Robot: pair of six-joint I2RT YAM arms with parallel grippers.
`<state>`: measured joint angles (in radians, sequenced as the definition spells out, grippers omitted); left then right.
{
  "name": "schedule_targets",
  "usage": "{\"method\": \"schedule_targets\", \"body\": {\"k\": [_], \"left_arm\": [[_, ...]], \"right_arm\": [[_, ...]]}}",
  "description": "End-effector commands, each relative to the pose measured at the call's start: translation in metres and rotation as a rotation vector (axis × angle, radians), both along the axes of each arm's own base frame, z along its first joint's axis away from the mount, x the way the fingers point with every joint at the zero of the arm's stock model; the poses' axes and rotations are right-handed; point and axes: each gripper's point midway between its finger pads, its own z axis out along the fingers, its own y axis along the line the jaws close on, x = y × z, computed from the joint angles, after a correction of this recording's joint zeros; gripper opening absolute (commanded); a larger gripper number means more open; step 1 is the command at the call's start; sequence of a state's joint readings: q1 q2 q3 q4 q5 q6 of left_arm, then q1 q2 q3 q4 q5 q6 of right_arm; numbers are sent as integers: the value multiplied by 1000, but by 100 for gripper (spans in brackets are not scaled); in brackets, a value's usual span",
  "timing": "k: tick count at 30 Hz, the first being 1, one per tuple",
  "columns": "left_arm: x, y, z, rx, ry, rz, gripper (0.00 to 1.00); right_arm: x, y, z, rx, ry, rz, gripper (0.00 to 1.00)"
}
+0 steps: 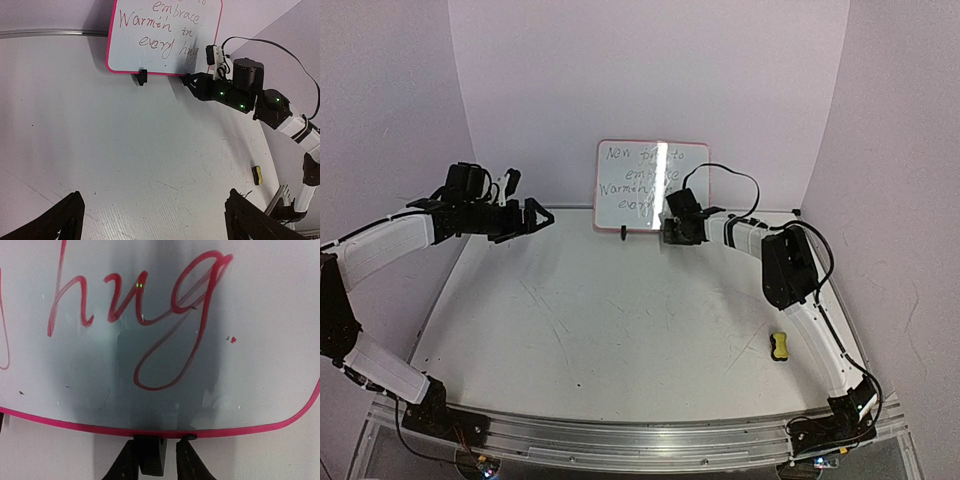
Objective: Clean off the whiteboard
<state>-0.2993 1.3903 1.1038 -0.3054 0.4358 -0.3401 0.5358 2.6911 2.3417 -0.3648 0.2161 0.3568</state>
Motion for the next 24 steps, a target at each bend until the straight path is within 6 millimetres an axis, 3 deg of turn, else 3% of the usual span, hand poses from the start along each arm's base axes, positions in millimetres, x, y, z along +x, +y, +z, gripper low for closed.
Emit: {"method": "schedule_targets", "body": {"k": [1,4,11,24], "left_arm": [[4,0,12,-7,-49,-5,100],[4,0,11,-7,-48,-5,100],[3,-1,13,-12,-49,-10,100],[-4,2,26,-26,-77,-1,100]], "right_arm": [[11,8,11,12,-62,5,12],[8,8,10,12,-52,9,0],[-10,15,11,16,-18,77,0],[-98,47,18,-57,1,266,0]]}}
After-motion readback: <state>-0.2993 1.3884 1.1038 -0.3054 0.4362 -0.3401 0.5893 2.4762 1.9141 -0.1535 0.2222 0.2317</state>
